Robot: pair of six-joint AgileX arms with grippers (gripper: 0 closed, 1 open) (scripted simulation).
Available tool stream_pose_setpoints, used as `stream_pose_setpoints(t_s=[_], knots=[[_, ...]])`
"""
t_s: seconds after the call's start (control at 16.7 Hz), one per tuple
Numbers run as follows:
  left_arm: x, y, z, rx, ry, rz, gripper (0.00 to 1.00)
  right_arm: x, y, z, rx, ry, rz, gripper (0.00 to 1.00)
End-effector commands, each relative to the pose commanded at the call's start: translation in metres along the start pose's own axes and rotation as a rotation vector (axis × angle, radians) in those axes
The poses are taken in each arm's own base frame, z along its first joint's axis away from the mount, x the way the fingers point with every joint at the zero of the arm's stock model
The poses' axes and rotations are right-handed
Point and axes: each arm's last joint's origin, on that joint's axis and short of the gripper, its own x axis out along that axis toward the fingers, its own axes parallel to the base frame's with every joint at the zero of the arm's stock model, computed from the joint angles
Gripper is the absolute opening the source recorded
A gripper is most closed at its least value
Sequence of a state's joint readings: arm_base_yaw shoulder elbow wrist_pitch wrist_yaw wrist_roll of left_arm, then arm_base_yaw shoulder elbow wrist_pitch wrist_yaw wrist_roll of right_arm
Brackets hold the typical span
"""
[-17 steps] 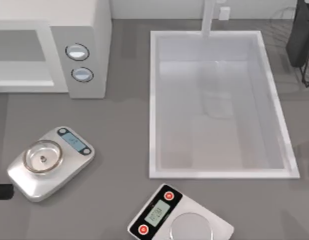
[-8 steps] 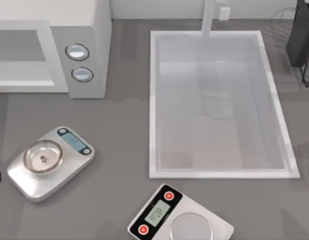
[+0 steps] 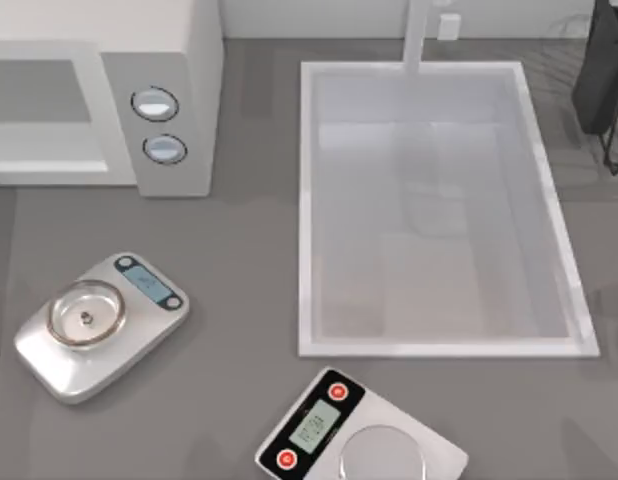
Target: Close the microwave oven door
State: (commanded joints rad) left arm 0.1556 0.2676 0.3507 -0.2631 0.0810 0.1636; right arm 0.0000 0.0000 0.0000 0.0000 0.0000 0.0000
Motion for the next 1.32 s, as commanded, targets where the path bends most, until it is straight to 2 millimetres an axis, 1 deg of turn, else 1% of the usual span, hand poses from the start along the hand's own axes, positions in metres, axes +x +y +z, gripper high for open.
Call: stream_pose_setpoints(t_s=[0.12, 0.24, 0.36, 0.48, 0.6, 0.72, 0.84, 0.96, 1.08, 1.14, 1.32], knots=[[0.01, 0.015, 0.019, 0.05, 0.101, 0.011, 0.0, 0.0, 0.0, 0.0, 0.0, 0.0, 0.0, 1.0], [0.026, 0.036, 0.036, 0.085, 0.217, 0.011, 0.0, 0.0, 0.0, 0.0, 0.0, 0.0, 0.0, 1.0], [0.047, 0.065, 0.048, 0.096, 0.331, -0.003, 0.0, 0.0, 0.0, 0.0, 0.0, 0.0, 0.0, 1.0], [0.068, 0.101, 0.052, 0.083, 0.432, -0.027, 0.0, 0.0, 0.0, 0.0, 0.0, 0.0, 0.0, 1.0], [0.086, 0.142, 0.046, 0.049, 0.51, -0.057, 0.0, 0.0, 0.0, 0.0, 0.0, 0.0, 0.0, 1.0], [0.098, 0.184, 0.033, 0.004, 0.562, -0.086, 0.0, 0.0, 0.0, 0.0, 0.0, 0.0, 0.0, 1.0], [0.103, 0.219, 0.017, -0.041, 0.589, -0.108, 0.0, 0.0, 0.0, 0.0, 0.0, 0.0, 0.0, 1.0], [0.104, 0.245, 0.003, -0.074, 0.598, -0.121, 0.0, 0.0, 0.0, 0.0, 0.0, 0.0, 0.0, 1.0], [0.102, 0.261, -0.006, -0.094, 0.598, -0.127, 0.0, 0.0, 0.0, 0.0, 0.0, 0.0, 0.0, 1.0], [0.102, 0.264, -0.008, -0.098, 0.598, -0.128, 0.0, 0.0, 0.0, 0.0, 0.0, 0.0, 0.0, 1.0], [0.102, 0.264, -0.009, -0.099, 0.598, -0.128, 0.0, 0.0, 0.0, 0.0, 0.0, 0.0, 0.0, 1.0]])
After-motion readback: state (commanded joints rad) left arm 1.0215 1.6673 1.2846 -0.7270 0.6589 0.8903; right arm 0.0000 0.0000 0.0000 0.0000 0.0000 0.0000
